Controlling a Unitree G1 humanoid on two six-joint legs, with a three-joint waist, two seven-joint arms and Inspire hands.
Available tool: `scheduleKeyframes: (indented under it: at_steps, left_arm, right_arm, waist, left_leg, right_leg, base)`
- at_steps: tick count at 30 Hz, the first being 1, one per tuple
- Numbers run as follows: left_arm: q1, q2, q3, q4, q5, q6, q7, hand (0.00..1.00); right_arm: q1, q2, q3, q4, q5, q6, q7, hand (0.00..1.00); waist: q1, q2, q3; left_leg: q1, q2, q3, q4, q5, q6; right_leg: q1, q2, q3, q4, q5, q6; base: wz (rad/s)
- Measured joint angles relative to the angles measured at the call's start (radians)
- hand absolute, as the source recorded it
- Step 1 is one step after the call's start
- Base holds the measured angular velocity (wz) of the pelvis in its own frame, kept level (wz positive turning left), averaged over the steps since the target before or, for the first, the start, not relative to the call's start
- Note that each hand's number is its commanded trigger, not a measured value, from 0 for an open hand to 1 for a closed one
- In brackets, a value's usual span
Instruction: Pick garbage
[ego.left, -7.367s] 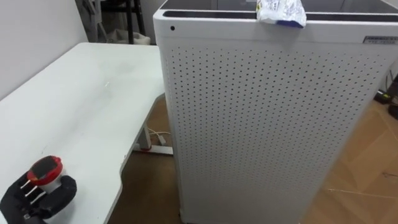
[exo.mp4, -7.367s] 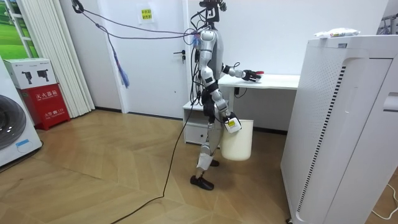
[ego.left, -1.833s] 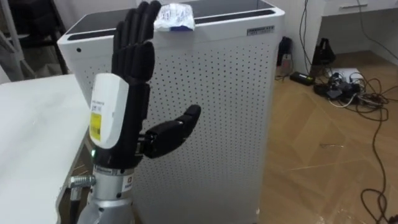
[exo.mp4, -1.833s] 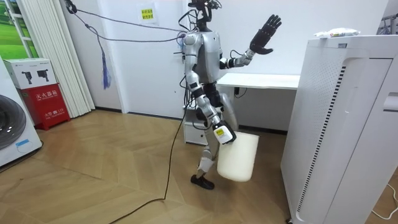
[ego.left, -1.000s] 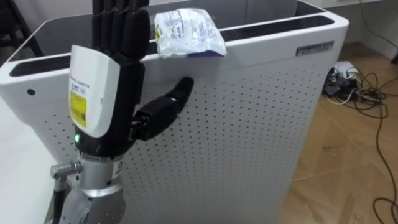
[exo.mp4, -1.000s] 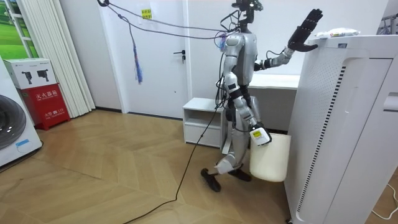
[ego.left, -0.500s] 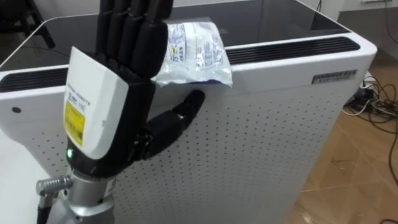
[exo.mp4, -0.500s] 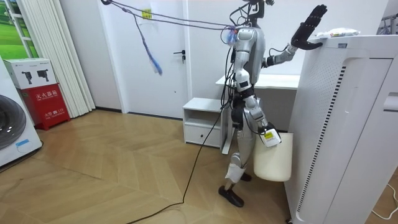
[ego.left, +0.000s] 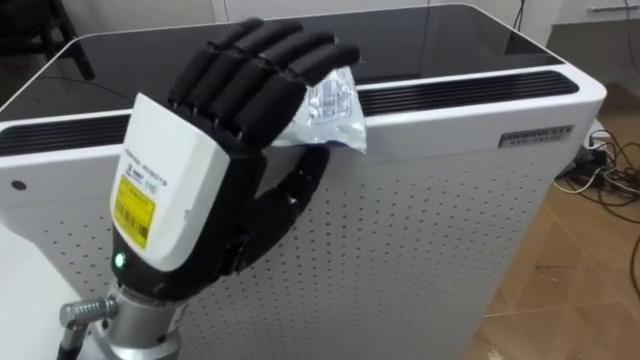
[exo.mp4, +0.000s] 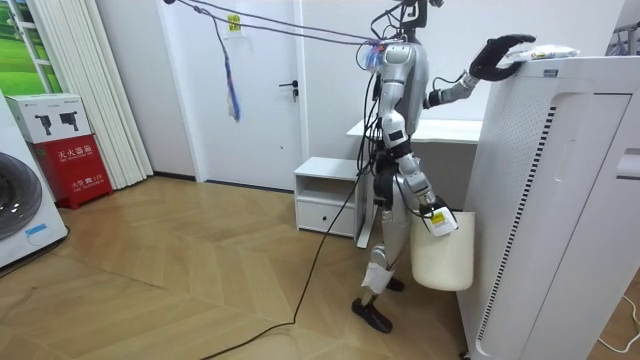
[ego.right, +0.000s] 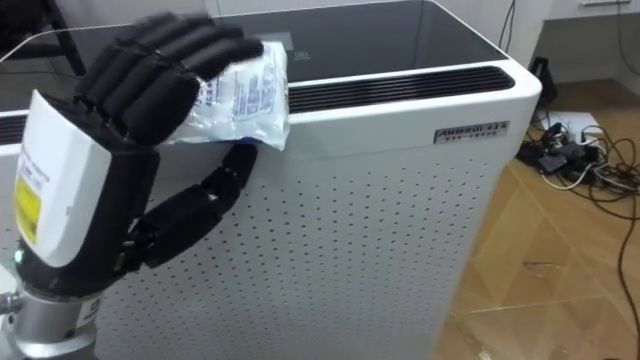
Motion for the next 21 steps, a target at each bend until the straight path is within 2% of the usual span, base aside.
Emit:
scheduleKeyframes:
  at_steps: [2, 10, 17, 21]
  left_arm:
    - [0.008, 0.004, -0.002, 0.0, 0.0, 0.009, -0.001, 1.0]
    - [0.016, 0.004, -0.002, -0.006, -0.001, 0.028, 0.006, 1.0]
    - [0.016, 0.006, -0.005, 0.008, -0.008, 0.037, 0.023, 1.0]
    - [0.017, 0.006, -0.014, 0.014, -0.014, 0.043, 0.048, 1.0]
  right_arm:
    - [-0.001, 0.0, 0.0, 0.0, -0.015, 0.0, 0.001, 1.0]
    - [-0.001, -0.012, 0.0, -0.012, -0.037, 0.0, 0.01, 1.0]
    - [-0.001, -0.023, 0.001, -0.074, -0.04, 0.001, 0.01, 1.0]
    - [-0.001, -0.029, 0.001, -0.099, -0.04, 0.016, 0.004, 1.0]
  waist:
    - [-0.015, 0.0, -0.0017]
    - [-0.018, 0.0, -0.0078]
    - [-0.025, -0.003, -0.0036]
    - [-0.024, 0.004, 0.0012]
  left_leg:
    - [0.003, -0.002, -0.008, -0.007, 0.003, 0.0]
    - [0.031, -0.001, -0.009, -0.035, 0.01, -0.005]
    - [0.039, 0.001, -0.008, -0.047, 0.016, -0.008]
    - [0.039, 0.003, -0.009, -0.051, 0.017, -0.01]
  right_leg:
    - [0.004, 0.0, -0.003, -0.003, 0.0, 0.0]
    - [0.027, 0.004, -0.003, -0.019, 0.0, 0.0]
    - [0.037, 0.007, -0.003, -0.028, 0.003, -0.003]
    - [0.041, 0.011, -0.003, -0.036, 0.007, -0.005]
  base:
    - [0.09]
    - [0.0]
    - [0.0]
    - [0.0]
